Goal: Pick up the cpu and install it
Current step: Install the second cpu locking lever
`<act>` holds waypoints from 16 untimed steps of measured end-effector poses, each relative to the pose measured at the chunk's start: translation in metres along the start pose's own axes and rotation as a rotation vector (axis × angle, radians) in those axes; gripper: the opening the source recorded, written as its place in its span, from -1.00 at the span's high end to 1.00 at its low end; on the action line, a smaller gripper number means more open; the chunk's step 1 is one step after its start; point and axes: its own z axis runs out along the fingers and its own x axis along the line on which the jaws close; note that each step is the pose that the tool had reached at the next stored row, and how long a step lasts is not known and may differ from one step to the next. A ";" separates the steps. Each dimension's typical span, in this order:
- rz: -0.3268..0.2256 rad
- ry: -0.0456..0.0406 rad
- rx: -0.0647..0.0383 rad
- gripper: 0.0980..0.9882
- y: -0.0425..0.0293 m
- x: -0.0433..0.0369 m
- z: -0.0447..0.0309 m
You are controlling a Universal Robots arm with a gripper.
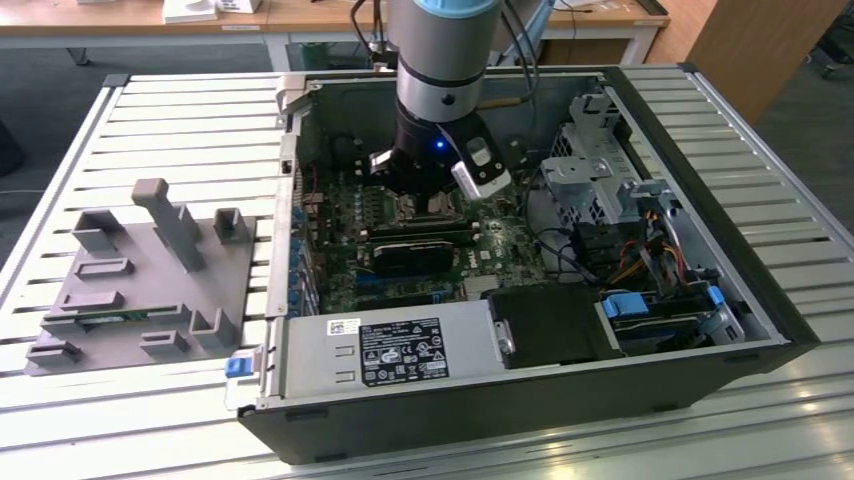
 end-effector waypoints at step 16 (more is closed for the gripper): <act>-0.001 -0.0004 -0.031 0.98 -0.0081 0.0081 0.0019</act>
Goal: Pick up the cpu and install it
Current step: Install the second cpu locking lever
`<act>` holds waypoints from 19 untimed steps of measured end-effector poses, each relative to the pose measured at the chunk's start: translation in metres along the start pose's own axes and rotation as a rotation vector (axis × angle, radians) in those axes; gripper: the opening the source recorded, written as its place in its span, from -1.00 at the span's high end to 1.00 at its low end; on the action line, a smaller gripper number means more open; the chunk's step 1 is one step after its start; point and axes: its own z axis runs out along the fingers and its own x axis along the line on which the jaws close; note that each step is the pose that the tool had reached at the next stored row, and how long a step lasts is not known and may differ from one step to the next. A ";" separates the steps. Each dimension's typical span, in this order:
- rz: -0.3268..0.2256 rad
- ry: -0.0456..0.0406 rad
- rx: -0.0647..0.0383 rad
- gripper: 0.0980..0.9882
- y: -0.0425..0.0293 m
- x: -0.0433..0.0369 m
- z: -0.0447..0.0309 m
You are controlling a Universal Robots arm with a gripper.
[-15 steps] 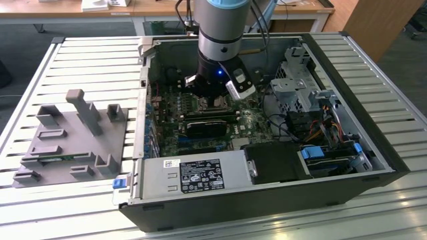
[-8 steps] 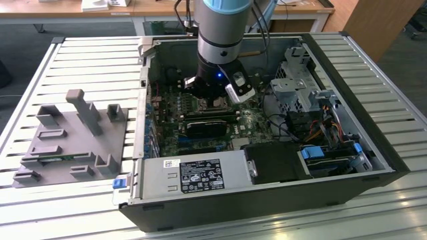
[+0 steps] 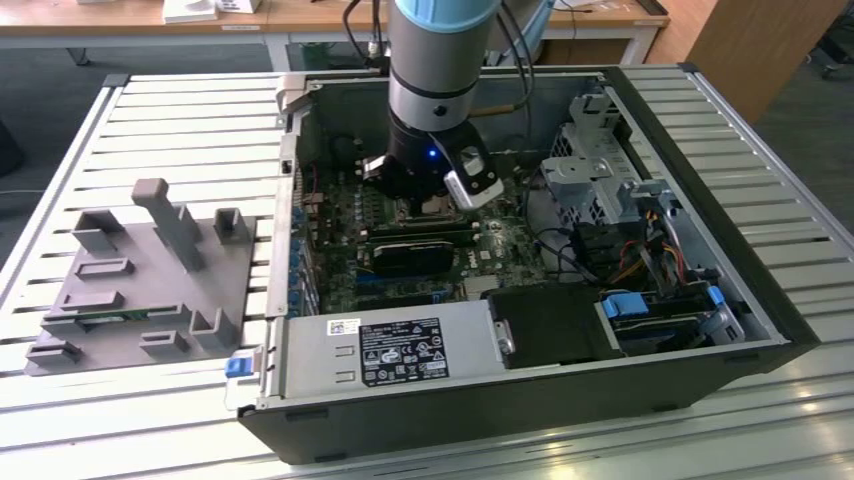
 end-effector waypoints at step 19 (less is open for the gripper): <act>0.009 0.0046 -0.042 0.98 -0.0078 0.0007 0.0062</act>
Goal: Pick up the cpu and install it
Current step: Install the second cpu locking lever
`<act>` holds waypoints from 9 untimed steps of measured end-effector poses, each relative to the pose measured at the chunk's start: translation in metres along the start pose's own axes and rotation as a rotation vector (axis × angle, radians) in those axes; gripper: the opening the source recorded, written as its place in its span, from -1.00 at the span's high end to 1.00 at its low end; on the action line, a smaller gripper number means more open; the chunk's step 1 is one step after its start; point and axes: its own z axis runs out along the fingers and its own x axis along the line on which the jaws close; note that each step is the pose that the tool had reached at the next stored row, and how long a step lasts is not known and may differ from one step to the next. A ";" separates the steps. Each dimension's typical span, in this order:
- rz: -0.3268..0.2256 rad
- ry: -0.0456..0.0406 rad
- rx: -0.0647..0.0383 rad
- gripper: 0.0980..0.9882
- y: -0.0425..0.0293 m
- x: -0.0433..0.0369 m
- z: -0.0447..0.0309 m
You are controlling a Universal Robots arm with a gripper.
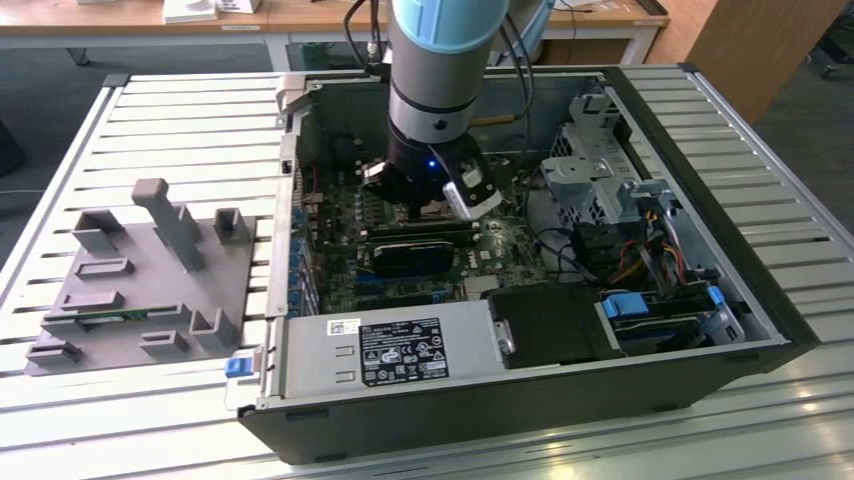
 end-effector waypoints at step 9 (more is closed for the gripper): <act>0.001 -0.0003 -0.005 0.98 -0.0011 0.0014 0.0042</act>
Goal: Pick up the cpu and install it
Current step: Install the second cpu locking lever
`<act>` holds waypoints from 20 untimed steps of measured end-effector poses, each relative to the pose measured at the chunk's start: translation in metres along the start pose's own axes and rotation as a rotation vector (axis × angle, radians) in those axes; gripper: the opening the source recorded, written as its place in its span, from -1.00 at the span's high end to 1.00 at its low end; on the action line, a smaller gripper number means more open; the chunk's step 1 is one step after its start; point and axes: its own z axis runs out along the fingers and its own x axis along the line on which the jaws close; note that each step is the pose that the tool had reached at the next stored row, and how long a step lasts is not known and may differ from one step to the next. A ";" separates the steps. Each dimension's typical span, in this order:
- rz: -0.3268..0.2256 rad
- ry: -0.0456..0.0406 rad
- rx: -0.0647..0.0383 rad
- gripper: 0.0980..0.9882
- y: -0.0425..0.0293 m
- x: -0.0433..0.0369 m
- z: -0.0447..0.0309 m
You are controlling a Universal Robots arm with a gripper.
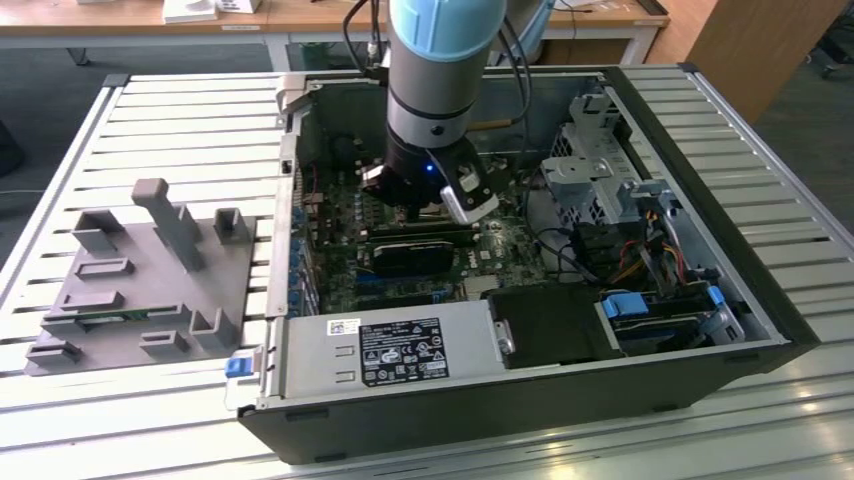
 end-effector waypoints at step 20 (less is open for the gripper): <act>0.000 -0.0001 -0.001 0.98 -0.0012 -0.0002 0.0053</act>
